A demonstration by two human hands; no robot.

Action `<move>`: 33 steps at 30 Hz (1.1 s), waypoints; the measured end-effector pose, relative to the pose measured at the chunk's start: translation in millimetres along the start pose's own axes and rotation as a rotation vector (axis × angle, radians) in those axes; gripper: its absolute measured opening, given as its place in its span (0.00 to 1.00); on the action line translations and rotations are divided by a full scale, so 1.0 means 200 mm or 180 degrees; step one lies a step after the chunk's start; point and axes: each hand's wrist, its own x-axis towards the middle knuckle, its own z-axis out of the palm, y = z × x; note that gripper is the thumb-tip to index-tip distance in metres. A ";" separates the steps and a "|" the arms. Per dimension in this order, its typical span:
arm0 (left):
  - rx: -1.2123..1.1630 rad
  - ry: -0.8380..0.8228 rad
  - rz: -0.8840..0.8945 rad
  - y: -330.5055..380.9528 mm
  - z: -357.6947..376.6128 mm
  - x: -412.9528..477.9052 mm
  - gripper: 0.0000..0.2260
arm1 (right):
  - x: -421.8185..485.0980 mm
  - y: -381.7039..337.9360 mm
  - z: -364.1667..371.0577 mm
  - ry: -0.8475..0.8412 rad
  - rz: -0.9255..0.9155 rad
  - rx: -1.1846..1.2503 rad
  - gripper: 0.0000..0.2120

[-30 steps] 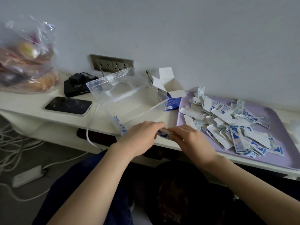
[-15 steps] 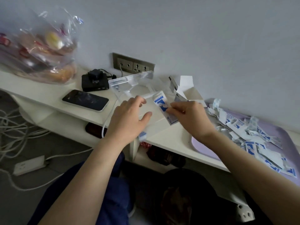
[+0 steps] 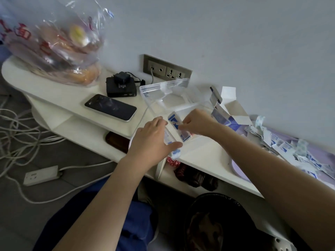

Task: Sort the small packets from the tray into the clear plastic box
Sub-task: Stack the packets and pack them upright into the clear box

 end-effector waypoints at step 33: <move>-0.0010 -0.0134 -0.0021 0.01 -0.02 0.01 0.32 | 0.03 -0.09 0.06 -0.1075 0.0029 0.0020 0.06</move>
